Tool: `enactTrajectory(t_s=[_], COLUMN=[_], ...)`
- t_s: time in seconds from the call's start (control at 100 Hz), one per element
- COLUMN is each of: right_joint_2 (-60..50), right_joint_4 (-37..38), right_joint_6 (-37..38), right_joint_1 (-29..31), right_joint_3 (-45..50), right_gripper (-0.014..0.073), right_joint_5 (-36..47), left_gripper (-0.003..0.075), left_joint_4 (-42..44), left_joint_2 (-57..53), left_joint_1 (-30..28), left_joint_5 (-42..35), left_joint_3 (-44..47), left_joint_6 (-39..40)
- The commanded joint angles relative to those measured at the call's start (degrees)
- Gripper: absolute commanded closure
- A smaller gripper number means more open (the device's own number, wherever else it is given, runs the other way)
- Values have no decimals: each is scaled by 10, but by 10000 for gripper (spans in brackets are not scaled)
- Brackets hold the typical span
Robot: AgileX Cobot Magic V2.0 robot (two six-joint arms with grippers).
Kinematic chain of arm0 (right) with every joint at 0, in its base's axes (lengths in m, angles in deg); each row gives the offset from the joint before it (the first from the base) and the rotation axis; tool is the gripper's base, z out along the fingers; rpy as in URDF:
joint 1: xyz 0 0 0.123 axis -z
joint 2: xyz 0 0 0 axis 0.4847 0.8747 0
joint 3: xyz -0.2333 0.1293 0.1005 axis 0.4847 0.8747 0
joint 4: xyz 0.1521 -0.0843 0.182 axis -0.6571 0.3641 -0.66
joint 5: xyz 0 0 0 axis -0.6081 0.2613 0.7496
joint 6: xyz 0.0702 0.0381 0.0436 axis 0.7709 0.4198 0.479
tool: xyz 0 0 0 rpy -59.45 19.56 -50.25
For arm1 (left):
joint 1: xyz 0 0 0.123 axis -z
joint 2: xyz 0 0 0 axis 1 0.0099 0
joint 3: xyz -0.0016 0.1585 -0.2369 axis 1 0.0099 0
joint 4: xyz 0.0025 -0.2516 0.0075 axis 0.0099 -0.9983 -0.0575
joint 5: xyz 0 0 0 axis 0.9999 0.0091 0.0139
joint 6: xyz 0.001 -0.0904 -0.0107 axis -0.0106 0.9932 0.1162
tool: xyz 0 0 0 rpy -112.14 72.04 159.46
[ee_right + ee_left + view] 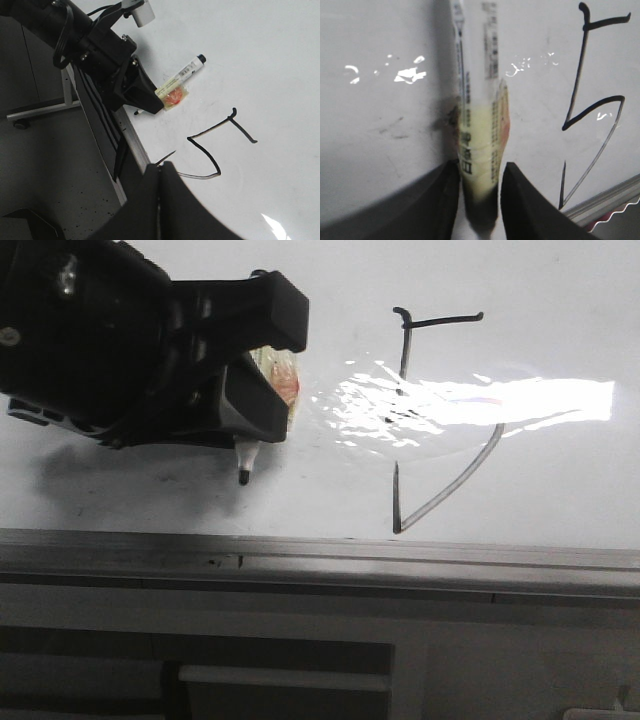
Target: Write number 5 on whiteboard
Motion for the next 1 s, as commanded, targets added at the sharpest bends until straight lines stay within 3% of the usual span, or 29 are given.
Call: enactTrajectory(t_s=[0.0, 0.14, 0.34, 0.51, 0.79, 0.86, 0.99], right_joint_2=[0, 0, 0, 0, -28, -51, -120], right_joint_4=[9, 9, 9, 9, 43, 76, 215], right_joint_6=[6, 10, 10, 10, 10, 22, 179], right_joint_1=[2, 2, 2, 2, 2, 2, 2], right_joint_3=[-15, -15, -15, -15, 9, 36, 111], right_gripper=[656, 656, 656, 656, 655, 652, 643], right_joint_5=[35, 35, 35, 40, 109, 99, 81], left_gripper=[489, 475, 214, 154, 177, 237, 419], left_joint_4=[-12, -12, -13, -13, -12, -11, -11], left_joint_2=[9, 9, 9, 1, -171, -234, -349], left_joint_1=[-8, -8, -8, -8, 13, 27, 31], left_joint_5=[-70, -71, -80, -83, -73, -97, -109], left_joint_3=[-5, -5, -5, -5, -8, 2, 42], left_joint_6=[4, 4, 4, 4, -29, -77, -168])
